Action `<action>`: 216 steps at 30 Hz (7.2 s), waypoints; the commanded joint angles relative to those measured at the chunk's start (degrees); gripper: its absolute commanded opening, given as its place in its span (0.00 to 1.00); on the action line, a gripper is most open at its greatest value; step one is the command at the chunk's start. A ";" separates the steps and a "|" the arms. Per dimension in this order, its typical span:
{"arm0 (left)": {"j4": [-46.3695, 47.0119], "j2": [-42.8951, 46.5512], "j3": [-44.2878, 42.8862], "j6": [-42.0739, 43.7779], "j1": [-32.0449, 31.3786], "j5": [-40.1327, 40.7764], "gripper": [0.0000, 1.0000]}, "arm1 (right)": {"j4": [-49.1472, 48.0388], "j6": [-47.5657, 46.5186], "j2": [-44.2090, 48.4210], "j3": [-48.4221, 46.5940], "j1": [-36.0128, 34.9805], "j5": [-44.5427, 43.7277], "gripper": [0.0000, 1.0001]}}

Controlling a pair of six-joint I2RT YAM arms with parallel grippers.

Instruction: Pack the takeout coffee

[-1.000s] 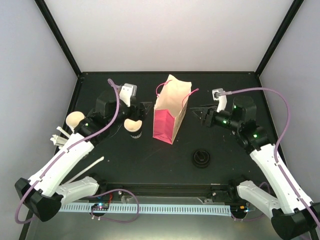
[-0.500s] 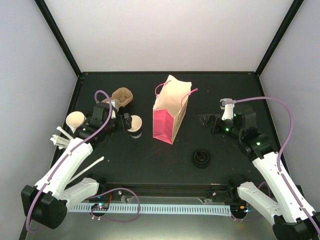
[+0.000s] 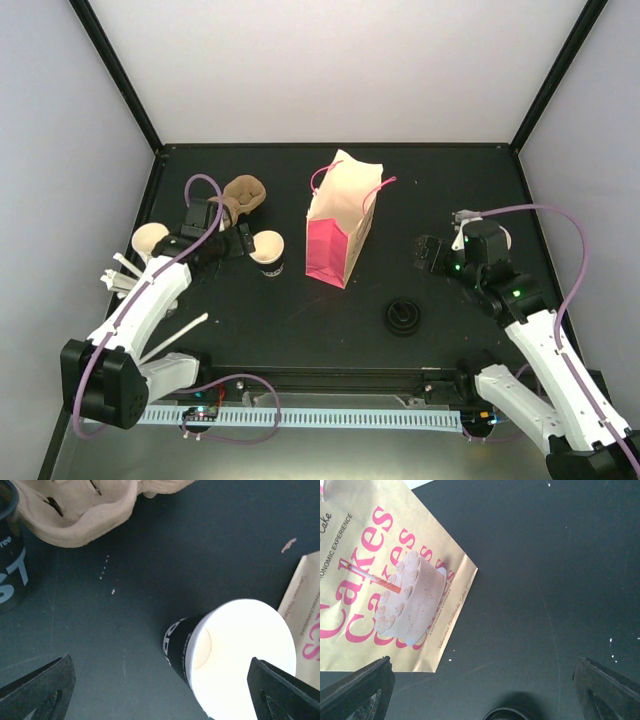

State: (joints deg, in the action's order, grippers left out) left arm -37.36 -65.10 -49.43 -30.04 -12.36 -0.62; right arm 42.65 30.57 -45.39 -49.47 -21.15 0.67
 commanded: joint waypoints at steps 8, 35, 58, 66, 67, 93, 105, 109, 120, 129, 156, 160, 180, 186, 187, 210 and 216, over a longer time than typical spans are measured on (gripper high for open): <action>3.91 -7.87 -9.27 -4.46 0.63 9.65 0.84 | -6.29 -2.36 1.30 2.71 -0.17 9.47 1.00; 19.15 -10.74 -12.90 12.58 -6.71 -12.43 0.92 | -8.35 -7.54 -5.30 -1.08 -0.19 11.52 1.00; -5.41 -19.10 -35.47 20.37 -22.65 -1.28 0.82 | -8.36 -6.97 -4.40 -1.55 -0.18 11.59 1.00; -12.62 -26.89 -48.14 26.35 -26.83 9.06 0.19 | -6.85 -7.63 -2.59 -1.18 -0.13 9.72 1.00; -12.47 -27.18 -49.31 27.53 -27.13 10.10 0.09 | -6.88 -7.67 -2.50 -1.12 -0.17 9.71 1.00; 31.88 -28.86 -23.67 55.71 -47.25 46.77 0.02 | -3.80 -2.12 7.92 3.28 -0.15 -12.42 1.00; 9.69 -28.77 -46.69 33.00 -36.67 19.54 0.02 | -4.68 -2.81 10.64 2.57 -0.12 -11.42 1.00; 5.05 -30.53 -54.12 26.04 -30.43 9.28 0.02 | -4.51 -2.90 10.56 2.49 -0.17 -11.01 1.00; -4.52 -39.90 -66.72 15.18 -20.29 -11.86 0.02 | -5.11 -3.06 10.18 2.16 -0.11 -10.85 1.00; -3.32 -44.32 -66.81 11.35 -17.50 -21.25 0.02 | -5.49 -3.20 9.35 2.49 -0.13 -10.40 1.00; -6.51 -21.08 -47.84 21.75 -10.75 10.03 0.82 | -5.79 -5.10 8.95 2.21 -0.14 -7.44 1.00; -0.25 -20.88 -38.71 22.70 -8.83 16.30 0.82 | -6.13 -5.83 8.52 2.33 -0.08 -6.16 1.00; -4.42 -48.74 -49.98 23.45 -0.12 6.78 0.76 | -13.06 -3.92 6.17 10.66 -0.19 2.65 1.00; -4.98 -52.96 -52.36 24.35 0.16 4.71 0.71 | -19.13 -3.29 6.66 16.14 -0.17 6.29 1.00; -5.24 -53.68 -52.99 24.46 0.22 4.36 0.70 | -19.97 -3.21 6.89 16.91 -0.13 6.68 1.00; -10.50 -62.44 -61.20 23.48 2.20 6.93 0.54 | -21.53 -4.16 7.09 17.07 -0.12 6.31 1.00; -12.18 -63.57 -62.68 23.67 2.34 7.54 0.53 | -21.81 -4.25 6.65 16.78 -0.17 6.36 1.00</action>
State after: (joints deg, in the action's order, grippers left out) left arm -47.42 -127.26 -108.86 -6.28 -10.50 5.93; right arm 22.55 27.05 -38.57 -30.85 -21.15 6.81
